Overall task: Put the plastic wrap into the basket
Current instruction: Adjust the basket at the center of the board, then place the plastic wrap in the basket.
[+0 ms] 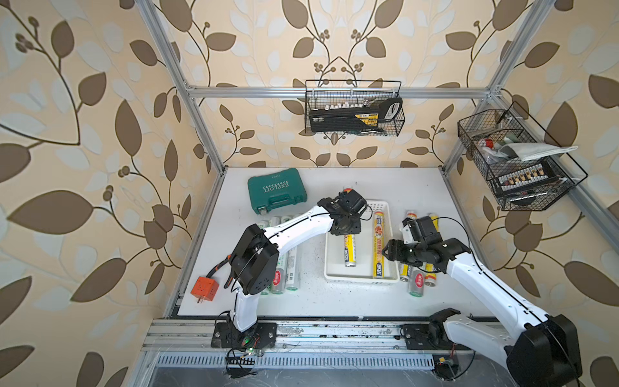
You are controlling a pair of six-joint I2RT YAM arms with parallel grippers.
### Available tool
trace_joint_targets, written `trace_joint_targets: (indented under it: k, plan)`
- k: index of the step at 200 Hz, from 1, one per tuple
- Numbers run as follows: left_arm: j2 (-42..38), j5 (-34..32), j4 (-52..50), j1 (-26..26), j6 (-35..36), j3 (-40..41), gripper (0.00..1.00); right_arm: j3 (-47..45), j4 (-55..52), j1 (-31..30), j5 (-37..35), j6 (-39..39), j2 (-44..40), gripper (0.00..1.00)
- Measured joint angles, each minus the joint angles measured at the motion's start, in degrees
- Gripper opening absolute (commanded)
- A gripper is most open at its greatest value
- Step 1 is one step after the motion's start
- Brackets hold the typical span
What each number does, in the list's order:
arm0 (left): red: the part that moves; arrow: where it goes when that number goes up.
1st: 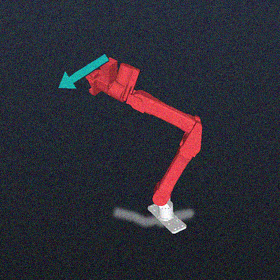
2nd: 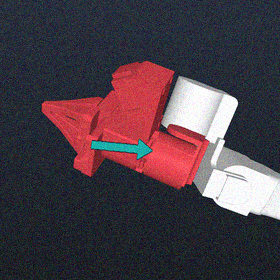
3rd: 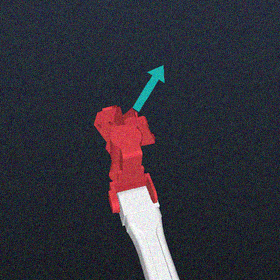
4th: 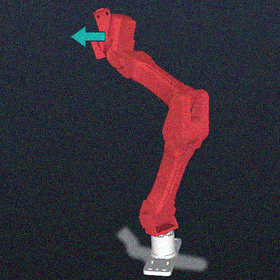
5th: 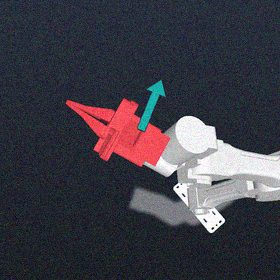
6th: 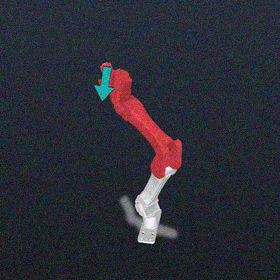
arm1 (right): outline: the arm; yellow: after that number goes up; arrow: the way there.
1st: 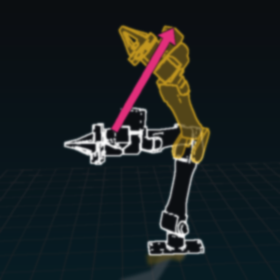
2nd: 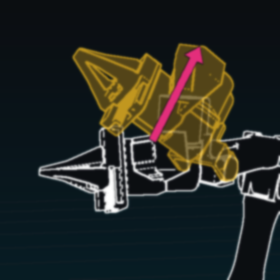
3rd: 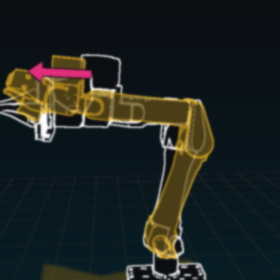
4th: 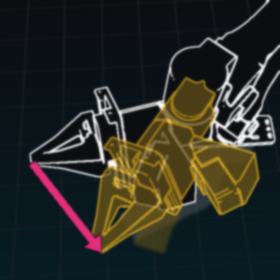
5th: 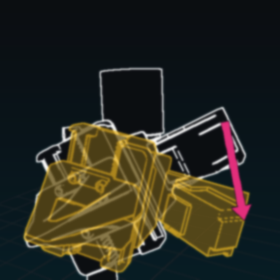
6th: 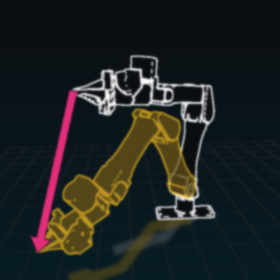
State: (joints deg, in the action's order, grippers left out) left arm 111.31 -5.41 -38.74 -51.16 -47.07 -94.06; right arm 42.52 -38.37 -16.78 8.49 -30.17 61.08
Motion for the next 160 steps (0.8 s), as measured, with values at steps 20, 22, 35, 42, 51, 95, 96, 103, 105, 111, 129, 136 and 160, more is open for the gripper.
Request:
trace_joint_targets:
  k: [20, 22, 35, 42, 51, 95, 96, 103, 105, 111, 129, 136, 160]
  plan:
    - [1.8, 0.0, 0.4, -0.7, 0.5, -1.2, 0.39, 0.6, -1.3, 0.7, -1.0, 0.4, -1.4, 0.71]
    - [1.9, 0.0, 0.4, -0.8, 0.5, -1.3, 0.39, 0.7, -1.4, 0.8, -1.0, 0.4, -1.5, 0.71]
    - [3.0, 0.0, 0.5, -1.2, 0.6, -2.2, 0.39, 0.7, -1.9, 1.4, -1.2, 0.6, -1.9, 0.71]
    - [3.6, 0.1, 0.8, -1.5, 0.6, -2.5, 0.39, 0.7, -2.3, 1.8, -1.2, 0.7, -2.1, 0.71]
    - [4.1, 0.1, 0.9, -1.8, 0.6, -3.0, 0.39, 0.7, -2.6, 2.3, -1.2, 0.8, -2.3, 0.71]
    - [6.8, 0.7, 2.0, -3.2, 0.6, -4.0, 0.39, 0.7, -3.1, 4.9, -1.0, 1.2, -3.1, 0.71]
    - [6.8, 0.8, 2.1, -3.3, 0.6, -4.0, 0.39, 0.7, -3.1, 5.0, -1.0, 1.2, -3.1, 0.71]
    - [7.3, 1.2, 2.2, -3.3, 0.6, -4.2, 0.39, 0.7, -3.1, 5.1, -0.9, 1.3, -3.3, 0.71]
    - [7.5, 1.2, 2.3, -3.3, 0.6, -4.3, 0.39, 0.7, -3.1, 5.2, -0.9, 1.3, -3.3, 0.71]
    - [7.9, 1.4, 2.4, -3.3, 0.6, -4.5, 0.39, 0.7, -3.1, 5.3, -0.7, 1.3, -3.4, 0.71]
    - [8.7, 2.1, 3.0, -3.7, 0.6, -4.6, 0.39, 0.7, -3.2, 5.4, -0.4, 1.3, -3.6, 0.71]
    - [9.0, 2.6, 3.0, -3.7, 0.6, -4.6, 0.39, 0.7, -3.2, 5.4, -0.2, 1.2, -3.8, 0.71]
    - [9.9, 3.1, 3.8, -3.7, 0.5, -4.6, 0.40, 0.7, -3.2, 5.5, 0.1, 1.2, -4.3, 0.71]
